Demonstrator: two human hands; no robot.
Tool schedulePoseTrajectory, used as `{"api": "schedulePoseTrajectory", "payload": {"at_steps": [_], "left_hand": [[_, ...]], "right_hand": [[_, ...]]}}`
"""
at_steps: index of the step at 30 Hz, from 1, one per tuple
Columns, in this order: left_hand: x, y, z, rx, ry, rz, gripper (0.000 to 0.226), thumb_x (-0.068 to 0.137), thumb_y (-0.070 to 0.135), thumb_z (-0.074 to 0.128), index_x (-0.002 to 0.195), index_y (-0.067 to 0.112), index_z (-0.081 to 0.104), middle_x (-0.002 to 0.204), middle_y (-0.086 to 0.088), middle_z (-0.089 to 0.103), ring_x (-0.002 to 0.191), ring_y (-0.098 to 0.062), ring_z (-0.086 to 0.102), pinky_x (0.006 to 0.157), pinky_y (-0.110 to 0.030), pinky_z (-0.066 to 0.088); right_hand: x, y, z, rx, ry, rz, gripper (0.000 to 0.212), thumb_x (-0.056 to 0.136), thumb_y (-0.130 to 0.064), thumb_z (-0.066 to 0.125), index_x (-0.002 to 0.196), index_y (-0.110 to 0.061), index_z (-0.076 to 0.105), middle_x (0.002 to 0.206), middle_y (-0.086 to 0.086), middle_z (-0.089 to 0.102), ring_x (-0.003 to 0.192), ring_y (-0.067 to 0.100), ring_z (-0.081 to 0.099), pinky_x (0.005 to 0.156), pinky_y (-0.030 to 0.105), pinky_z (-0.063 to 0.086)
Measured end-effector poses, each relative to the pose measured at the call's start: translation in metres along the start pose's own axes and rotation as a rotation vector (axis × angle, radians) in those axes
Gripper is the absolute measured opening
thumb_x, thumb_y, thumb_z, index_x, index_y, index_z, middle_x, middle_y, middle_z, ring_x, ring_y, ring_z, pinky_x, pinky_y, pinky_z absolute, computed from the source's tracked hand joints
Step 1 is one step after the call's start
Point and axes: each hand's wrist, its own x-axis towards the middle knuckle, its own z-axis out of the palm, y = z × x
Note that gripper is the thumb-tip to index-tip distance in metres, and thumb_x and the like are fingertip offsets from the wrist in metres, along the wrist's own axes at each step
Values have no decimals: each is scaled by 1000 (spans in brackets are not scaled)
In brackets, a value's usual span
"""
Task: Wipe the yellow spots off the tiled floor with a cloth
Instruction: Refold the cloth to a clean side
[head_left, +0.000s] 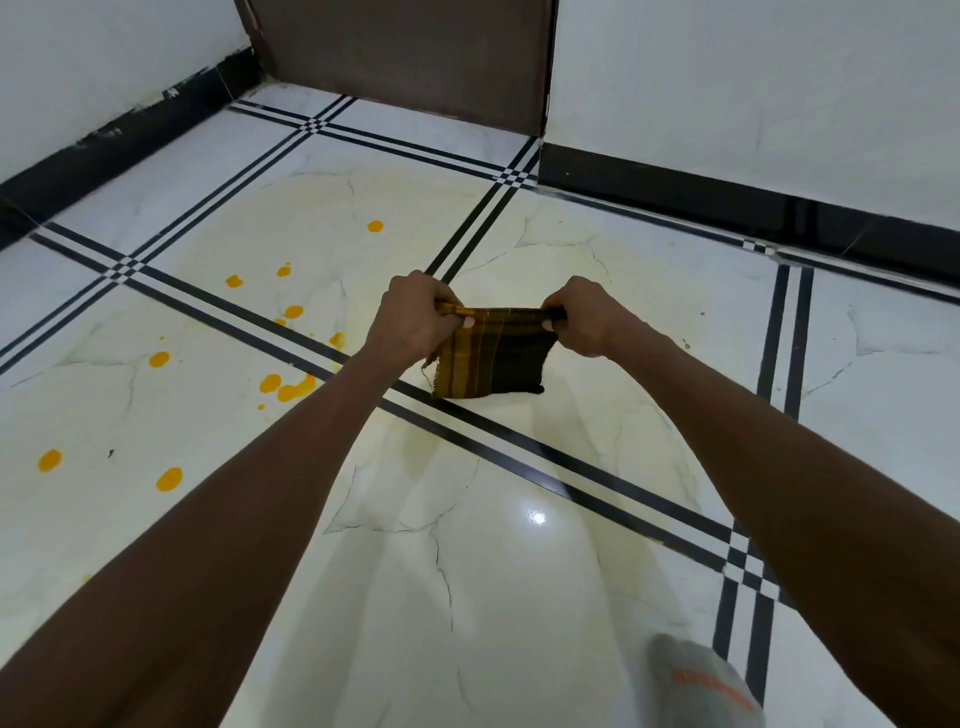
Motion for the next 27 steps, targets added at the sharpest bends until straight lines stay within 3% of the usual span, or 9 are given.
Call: {"api": "schedulePoseTrajectory", "payload": {"at_steps": [4, 6, 9, 12, 15, 20, 23, 25, 27], "left_hand": [[-1, -2, -5, -128, -30, 0, 34, 92, 39, 74, 91, 5, 81, 83, -14, 66, 84, -14, 58, 66, -15, 40], [0, -3, -12, -363, -4, -38, 44, 95, 42, 70, 88, -2, 75, 97, -21, 71, 87, -12, 62, 73, -15, 47], [5, -3, -18, -616, 11, -85, 37, 103, 37, 61, 113, 4, 74, 115, -18, 74, 104, -13, 69, 92, -29, 57], [4, 1, -4, -684, -44, -150, 36, 107, 38, 53, 128, 13, 68, 113, -9, 76, 108, -19, 73, 93, -42, 63], [1, -3, 21, -630, -12, -310, 40, 106, 46, 51, 125, 16, 69, 114, -5, 75, 110, -21, 70, 104, -46, 55], [8, -2, 21, -828, 49, -565, 42, 97, 50, 64, 105, 10, 77, 95, -5, 78, 95, -19, 72, 81, -30, 53], [6, 13, -13, -939, 103, -555, 29, 94, 37, 73, 103, 10, 78, 95, -8, 79, 97, -25, 76, 81, -34, 62], [0, 29, -44, -954, 144, -545, 27, 97, 33, 71, 108, 10, 77, 99, -11, 80, 98, -26, 77, 73, -30, 63], [-5, 51, -84, -934, 189, -559, 21, 98, 34, 69, 103, 15, 77, 90, -5, 79, 83, -19, 78, 61, -27, 61]], "right_hand": [[-4, 11, -4, 84, -1, -46, 24, 104, -23, 61, 109, -4, 75, 104, 10, 56, 100, 23, 50, 81, 37, 42], [-14, 11, -15, 475, 64, -39, 24, 102, -30, 65, 107, -8, 75, 105, 7, 70, 98, 18, 61, 82, 34, 49], [-24, 4, -27, 1019, 78, 22, 29, 103, -40, 61, 114, -14, 71, 115, 1, 74, 115, 17, 65, 93, 31, 51], [-18, -3, -14, 1170, -21, 107, 33, 108, -42, 49, 123, -17, 66, 121, 7, 73, 118, 25, 68, 95, 37, 55], [-12, -3, 9, 1207, -96, 282, 38, 111, -41, 42, 129, -14, 61, 126, 13, 70, 122, 30, 66, 105, 46, 53], [0, -10, 8, 1342, -204, 345, 43, 100, -35, 68, 133, -7, 63, 124, 14, 73, 119, 30, 68, 97, 42, 57], [-9, -32, -17, 1453, -273, 326, 39, 98, -26, 70, 132, -9, 65, 119, 12, 77, 116, 30, 72, 90, 42, 59], [-20, -54, -42, 1492, -286, 350, 34, 99, -27, 69, 128, -10, 68, 115, 12, 78, 112, 29, 72, 86, 41, 57], [-31, -82, -77, 1508, -297, 368, 33, 100, -29, 68, 127, -10, 70, 121, 14, 76, 114, 30, 71, 90, 41, 58]]}}
